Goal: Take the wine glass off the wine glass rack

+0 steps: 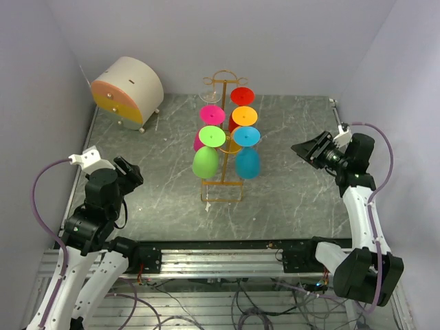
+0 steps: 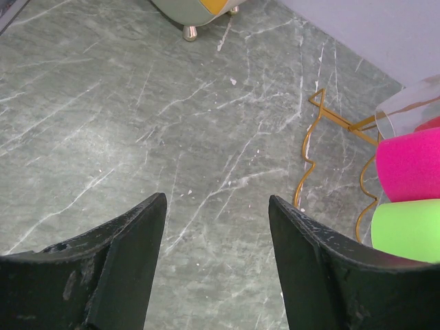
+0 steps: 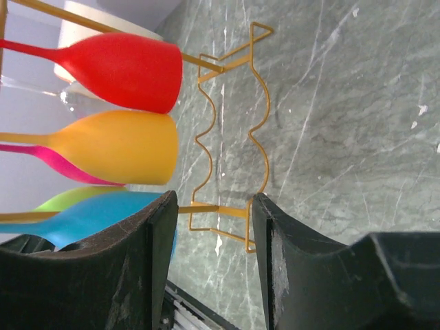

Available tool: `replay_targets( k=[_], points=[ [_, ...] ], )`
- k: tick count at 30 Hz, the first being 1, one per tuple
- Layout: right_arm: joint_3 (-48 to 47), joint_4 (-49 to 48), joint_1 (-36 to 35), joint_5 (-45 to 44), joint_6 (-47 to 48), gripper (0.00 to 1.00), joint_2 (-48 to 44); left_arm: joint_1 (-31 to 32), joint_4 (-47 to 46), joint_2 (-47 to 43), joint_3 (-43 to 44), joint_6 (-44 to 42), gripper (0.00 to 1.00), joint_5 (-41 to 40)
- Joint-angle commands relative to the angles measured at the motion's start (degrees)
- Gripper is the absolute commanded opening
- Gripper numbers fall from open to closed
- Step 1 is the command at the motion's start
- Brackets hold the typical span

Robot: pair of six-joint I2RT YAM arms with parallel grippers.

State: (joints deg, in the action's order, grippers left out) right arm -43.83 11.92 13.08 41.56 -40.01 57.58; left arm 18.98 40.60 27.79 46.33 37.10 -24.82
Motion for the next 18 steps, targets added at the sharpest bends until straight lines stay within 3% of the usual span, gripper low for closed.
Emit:
replay_targets(
  k=[1,10,18],
  points=[
    [-6.13,1.76,0.37,0.09,0.84,0.48,1.34,0.53,-1.18,-0.33,-0.23,0.41,0.72,-0.04],
    [-17.17,4.37,-0.79,0.98,0.89,0.5,7.09,0.62,-1.05,-0.48,-0.26,0.77,0.7,-0.37],
    [-29.24,6.31,-10.23,-3.45,0.88,0.47,16.68,0.79,-0.74,-0.2,-0.1,0.87,0.69,-0.67]
  ],
)
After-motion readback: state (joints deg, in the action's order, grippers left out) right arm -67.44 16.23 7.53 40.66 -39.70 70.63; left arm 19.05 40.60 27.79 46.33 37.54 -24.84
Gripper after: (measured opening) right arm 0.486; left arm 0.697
